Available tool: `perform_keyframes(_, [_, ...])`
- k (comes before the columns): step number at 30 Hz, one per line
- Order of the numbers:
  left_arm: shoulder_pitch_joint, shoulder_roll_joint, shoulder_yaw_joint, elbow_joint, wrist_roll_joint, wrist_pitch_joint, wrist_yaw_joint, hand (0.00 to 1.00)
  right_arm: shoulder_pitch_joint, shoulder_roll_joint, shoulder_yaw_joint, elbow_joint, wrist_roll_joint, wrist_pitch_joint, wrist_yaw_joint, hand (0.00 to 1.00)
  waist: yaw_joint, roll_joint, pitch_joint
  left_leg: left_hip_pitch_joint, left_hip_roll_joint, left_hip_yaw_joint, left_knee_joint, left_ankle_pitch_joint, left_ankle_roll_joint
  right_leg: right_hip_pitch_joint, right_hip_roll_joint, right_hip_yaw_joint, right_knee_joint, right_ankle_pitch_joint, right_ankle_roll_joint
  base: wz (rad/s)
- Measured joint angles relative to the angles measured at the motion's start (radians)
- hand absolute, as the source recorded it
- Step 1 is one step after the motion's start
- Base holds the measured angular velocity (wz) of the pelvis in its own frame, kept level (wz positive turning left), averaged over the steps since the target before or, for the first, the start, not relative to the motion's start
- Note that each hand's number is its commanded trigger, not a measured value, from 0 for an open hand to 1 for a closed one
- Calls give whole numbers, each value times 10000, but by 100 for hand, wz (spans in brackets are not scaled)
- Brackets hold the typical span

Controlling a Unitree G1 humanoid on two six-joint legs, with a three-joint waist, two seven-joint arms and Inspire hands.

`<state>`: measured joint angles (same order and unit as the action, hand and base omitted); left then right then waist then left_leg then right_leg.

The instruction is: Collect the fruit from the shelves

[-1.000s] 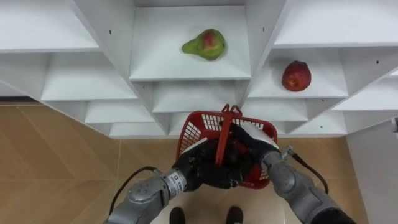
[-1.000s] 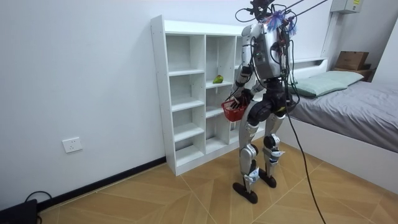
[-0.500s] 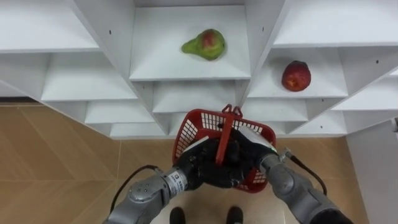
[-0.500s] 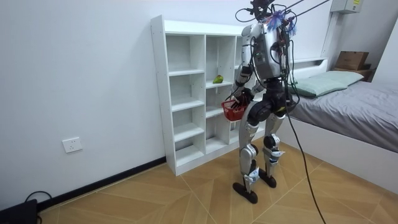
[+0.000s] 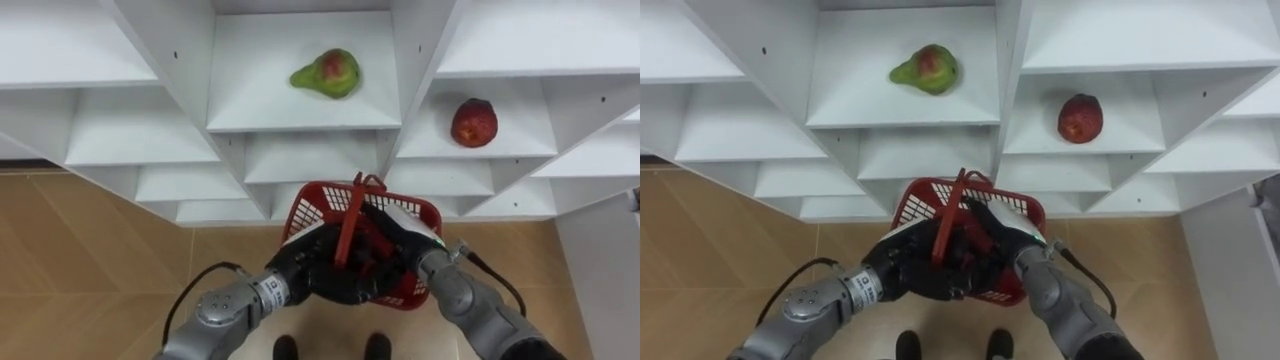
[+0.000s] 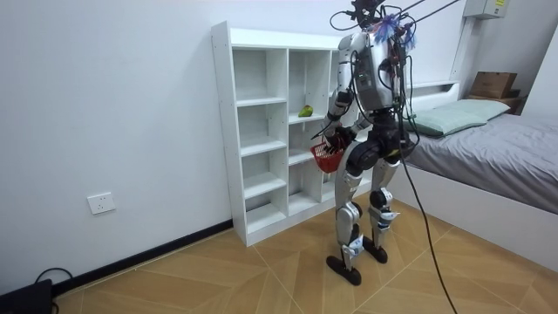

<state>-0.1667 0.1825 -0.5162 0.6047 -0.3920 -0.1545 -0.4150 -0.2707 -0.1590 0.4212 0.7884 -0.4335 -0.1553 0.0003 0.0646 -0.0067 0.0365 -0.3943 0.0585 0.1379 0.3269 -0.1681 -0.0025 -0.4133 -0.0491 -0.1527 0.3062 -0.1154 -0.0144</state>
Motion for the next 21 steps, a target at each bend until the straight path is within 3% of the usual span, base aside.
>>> perform_keyframes(9, [401, 72, 448, 507, 1332, 2, 124, 100, 777, -55, 294, -639, 779, -81, 320, 0, -52, -26, -25, 612, -20, 9, -257, 16, -20, 637, 18, -36, -283, 10, 21, 0])
perform_keyframes(17, [904, 114, 690, 632, 1469, 0, 358, 100, 1635, -379, 295, -1918, 1128, -76, 478, 0, -98, -138, -115, 1206, -29, 8, -394, 17, -21, 1249, 44, -11, -447, 2, 43, 0])
perform_keyframes(21, [1151, 331, 819, 642, 1480, 0, 637, 100, 2032, -508, 297, -2678, 1733, -69, 770, 0, -190, -261, -210, 1615, -31, 0, -571, 33, -49, 1605, 63, -1, -523, 1, 51, 0])
